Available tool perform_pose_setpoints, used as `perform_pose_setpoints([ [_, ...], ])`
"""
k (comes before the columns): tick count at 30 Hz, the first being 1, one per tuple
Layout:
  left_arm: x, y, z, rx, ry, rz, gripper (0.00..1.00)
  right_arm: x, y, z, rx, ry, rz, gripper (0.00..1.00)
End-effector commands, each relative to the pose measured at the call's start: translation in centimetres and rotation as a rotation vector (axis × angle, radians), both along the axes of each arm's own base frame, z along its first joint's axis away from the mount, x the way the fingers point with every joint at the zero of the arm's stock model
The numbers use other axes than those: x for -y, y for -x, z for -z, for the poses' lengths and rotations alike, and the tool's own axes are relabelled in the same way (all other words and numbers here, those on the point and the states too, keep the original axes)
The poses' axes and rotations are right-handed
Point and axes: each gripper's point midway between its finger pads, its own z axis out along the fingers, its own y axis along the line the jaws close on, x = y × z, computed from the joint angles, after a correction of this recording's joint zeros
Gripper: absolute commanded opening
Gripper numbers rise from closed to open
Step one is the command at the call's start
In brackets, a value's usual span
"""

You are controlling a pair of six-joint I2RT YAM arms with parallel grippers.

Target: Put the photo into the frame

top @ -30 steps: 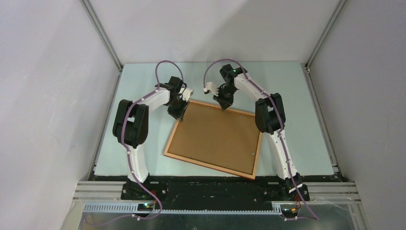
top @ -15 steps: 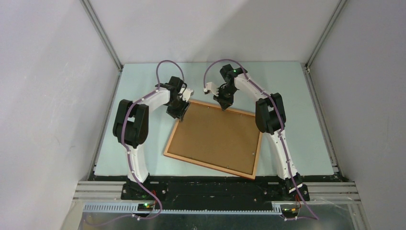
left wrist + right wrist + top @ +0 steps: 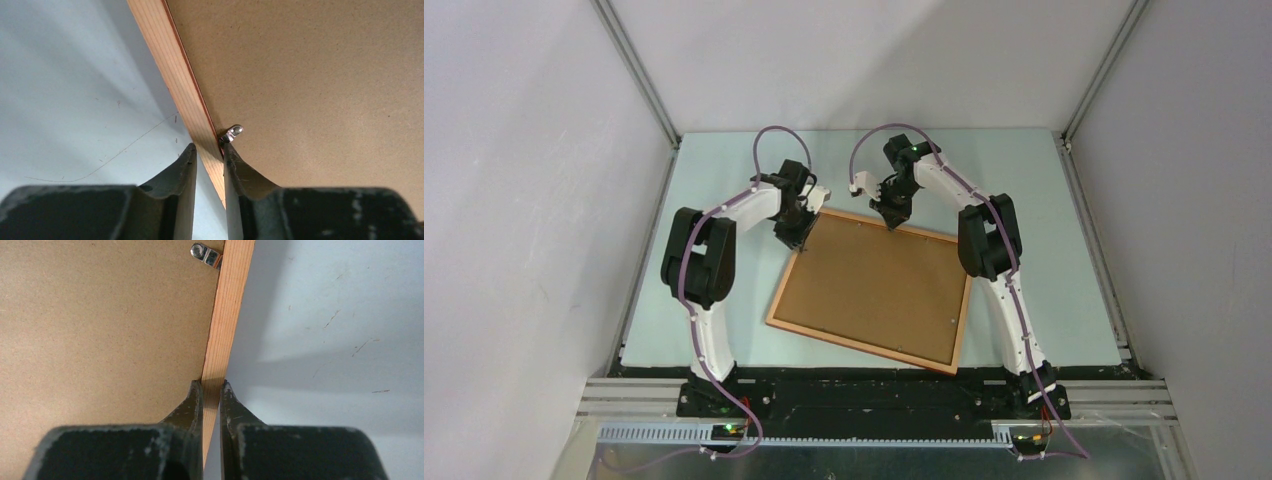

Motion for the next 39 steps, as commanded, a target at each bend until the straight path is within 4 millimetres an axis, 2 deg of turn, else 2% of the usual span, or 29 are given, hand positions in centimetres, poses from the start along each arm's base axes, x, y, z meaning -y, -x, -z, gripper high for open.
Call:
perform_pose_setpoints([
  [1,-0.8,-1.7,0.1,0.05,-0.048,0.024,0.25,2.3,0.4,1.6,-0.005,0.082,-0.034,0.0],
  [4,-0.7,-1.8,0.1,0.05,-0.043,0.022,0.21,2.3,0.4,1.7,-0.007,0.082,-0.033,0.0],
  [7,-0.7,-1.8,-0.1,0.053,-0.04,0.021,0.22,2.4,0.5,1.7,-0.007,0.082,-0.032,0.0],
  [9,-0.7,-1.8,-0.2,0.059,-0.042,0.018,0.28,2.4,0.5,1.6,-0.007,0.081,-0.027,0.0],
  [12,-1.0,-1.7,-0.6,0.066,-0.049,0.016,0.43,2.4,0.3,1.4,-0.004,0.076,-0.008,0.0],
  [16,-1.2,-1.7,-1.8,0.091,-0.035,-0.002,0.58,2.5,-0.1,1.0,0.006,0.066,0.024,0.02],
  [19,-1.2,-1.5,-2.4,0.101,-0.014,-0.014,0.67,2.4,-0.4,0.6,0.012,0.059,0.052,0.11],
  [25,-1.6,-0.7,-3.3,0.101,0.019,-0.033,0.73,2.3,-1.0,-1.1,0.029,0.023,0.12,0.3],
  [30,-1.3,-0.2,-3.6,0.075,0.094,-0.06,0.74,2.4,-1.1,-3.8,0.031,-0.036,0.193,0.45],
  [33,-0.7,0.1,-3.6,0.046,0.155,-0.08,0.73,3.1,-1.1,-5.9,0.037,-0.074,0.248,0.58],
  [34,-0.6,0.2,-3.4,0.035,0.165,-0.084,0.73,3.6,-0.8,-5.9,0.016,-0.079,0.278,0.62],
  [35,-0.3,0.4,-3.2,0.018,0.186,-0.091,0.72,3.7,-0.9,-7.0,0.037,-0.099,0.294,0.64],
  [36,-0.2,0.6,-3.0,0.007,0.196,-0.094,0.72,4.3,-0.4,-6.6,0.01,-0.098,0.328,0.68],
  [37,0.1,0.9,-2.7,-0.011,0.214,-0.1,0.71,4.4,-0.6,-7.9,0.038,-0.12,0.345,0.69],
  [38,0.2,1.0,-2.6,-0.02,0.222,-0.102,0.7,5.0,-0.2,-7.3,0.021,-0.118,0.386,0.71],
  [39,0.4,1.2,-2.4,-0.034,0.235,-0.105,0.7,5.5,0.6,-7.6,0.017,-0.116,0.406,0.72],
])
